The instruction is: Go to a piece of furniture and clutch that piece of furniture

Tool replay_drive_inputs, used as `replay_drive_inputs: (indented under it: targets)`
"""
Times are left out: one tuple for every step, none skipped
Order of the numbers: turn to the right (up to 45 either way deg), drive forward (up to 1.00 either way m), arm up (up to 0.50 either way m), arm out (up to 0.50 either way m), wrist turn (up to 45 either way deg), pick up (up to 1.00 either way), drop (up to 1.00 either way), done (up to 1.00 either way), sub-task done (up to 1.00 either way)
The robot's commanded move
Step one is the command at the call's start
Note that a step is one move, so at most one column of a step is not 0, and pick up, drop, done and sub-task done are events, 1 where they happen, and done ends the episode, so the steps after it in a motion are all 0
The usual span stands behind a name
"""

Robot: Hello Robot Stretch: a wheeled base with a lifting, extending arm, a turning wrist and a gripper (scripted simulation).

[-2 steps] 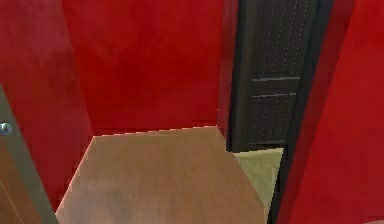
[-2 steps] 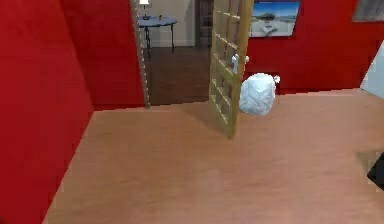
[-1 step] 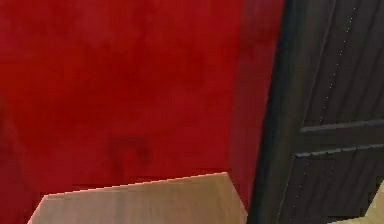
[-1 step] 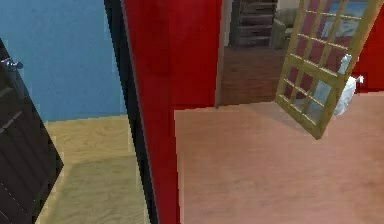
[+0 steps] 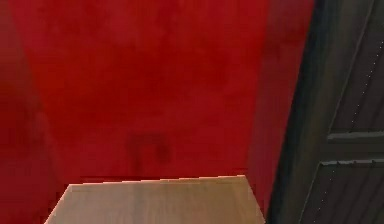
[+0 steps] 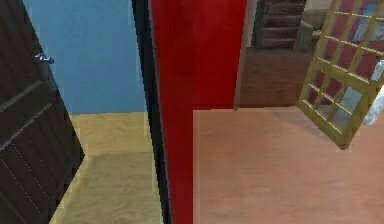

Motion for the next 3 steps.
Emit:
replay_drive_inputs:
  targets:
    - [0.0, 0.1, 0.0, 0.0, 0.0, 0.0, 0.0, 0.0, 0.0]
    - [36.0, 0.0, 0.0, 0.0, 0.0, 0.0, 0.0, 0.0, 0.0]
    - [0.0, 0.65, 0.0, 0.0, 0.0, 0.0, 0.0, 0.0, 0.0]
